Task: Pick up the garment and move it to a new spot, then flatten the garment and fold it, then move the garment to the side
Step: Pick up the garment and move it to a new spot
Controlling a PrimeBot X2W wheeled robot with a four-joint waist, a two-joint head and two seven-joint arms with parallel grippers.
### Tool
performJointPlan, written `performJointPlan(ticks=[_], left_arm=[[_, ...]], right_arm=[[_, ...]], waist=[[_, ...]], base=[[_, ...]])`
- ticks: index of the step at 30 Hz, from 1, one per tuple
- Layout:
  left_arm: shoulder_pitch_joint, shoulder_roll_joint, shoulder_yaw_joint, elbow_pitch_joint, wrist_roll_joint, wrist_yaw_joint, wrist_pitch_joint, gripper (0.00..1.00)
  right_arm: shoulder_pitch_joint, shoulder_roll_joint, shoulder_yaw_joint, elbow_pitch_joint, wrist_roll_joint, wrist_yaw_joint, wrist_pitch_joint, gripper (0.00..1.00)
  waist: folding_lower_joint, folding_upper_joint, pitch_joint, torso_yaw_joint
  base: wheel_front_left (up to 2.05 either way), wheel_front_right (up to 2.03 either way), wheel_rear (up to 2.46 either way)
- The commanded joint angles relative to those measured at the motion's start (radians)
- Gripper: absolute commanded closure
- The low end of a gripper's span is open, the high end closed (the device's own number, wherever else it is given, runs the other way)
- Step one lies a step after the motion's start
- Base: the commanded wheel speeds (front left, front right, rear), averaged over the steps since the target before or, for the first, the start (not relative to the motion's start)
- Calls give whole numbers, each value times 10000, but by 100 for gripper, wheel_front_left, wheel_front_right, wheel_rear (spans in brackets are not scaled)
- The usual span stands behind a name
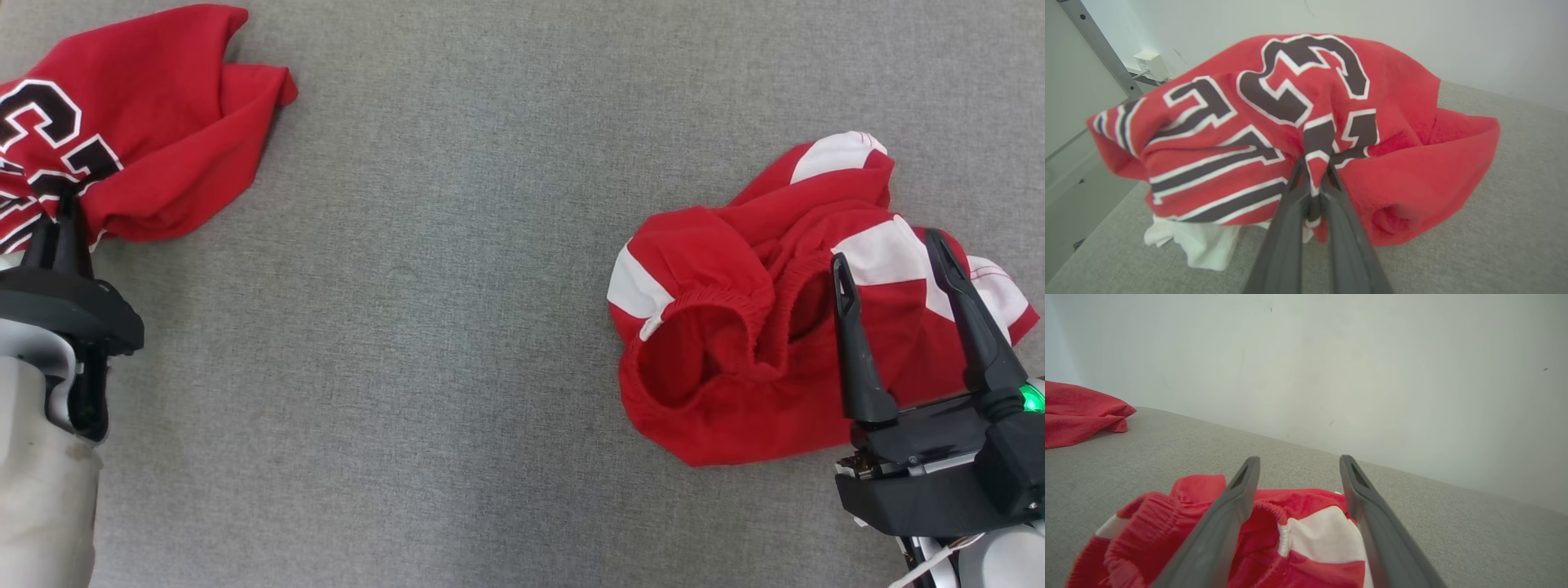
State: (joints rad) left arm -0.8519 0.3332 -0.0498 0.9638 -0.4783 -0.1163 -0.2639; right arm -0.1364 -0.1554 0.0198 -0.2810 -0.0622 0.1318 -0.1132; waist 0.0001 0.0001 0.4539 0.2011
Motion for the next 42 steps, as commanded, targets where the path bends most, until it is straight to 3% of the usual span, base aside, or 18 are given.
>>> performJointPlan(ticks=[1,2,15,32,42], left_arm=[[106,19,122,-51,142,-26,-9,62],[128,32,162,-139,233,-38,-9,0],[289,275,886,-2459,1459,-114,-8,0],[2445,-1092,394,-5223,2275,-127,-8,0],[4675,-1581,489,-6319,2481,-93,-9,0]], right_arm=[[-17,-24,-16,18,-25,-22,27,0],[-9,-13,-24,44,-24,-22,23,0],[18,309,-67,888,235,-22,-531,0],[625,910,-166,2854,562,-22,-1434,0],[1044,1005,-150,3535,720,-22,-1520,0]], waist=[[-1,-1,-51,58],[-1,-1,-86,85],[-1,-1,-1068,48],[-1,-1,-3028,-1726],[-1,-1,-3808,-2166]], base=[[0,0,0],[0,0,0],[0,0,0],[0,0,0],[0,0,0]])
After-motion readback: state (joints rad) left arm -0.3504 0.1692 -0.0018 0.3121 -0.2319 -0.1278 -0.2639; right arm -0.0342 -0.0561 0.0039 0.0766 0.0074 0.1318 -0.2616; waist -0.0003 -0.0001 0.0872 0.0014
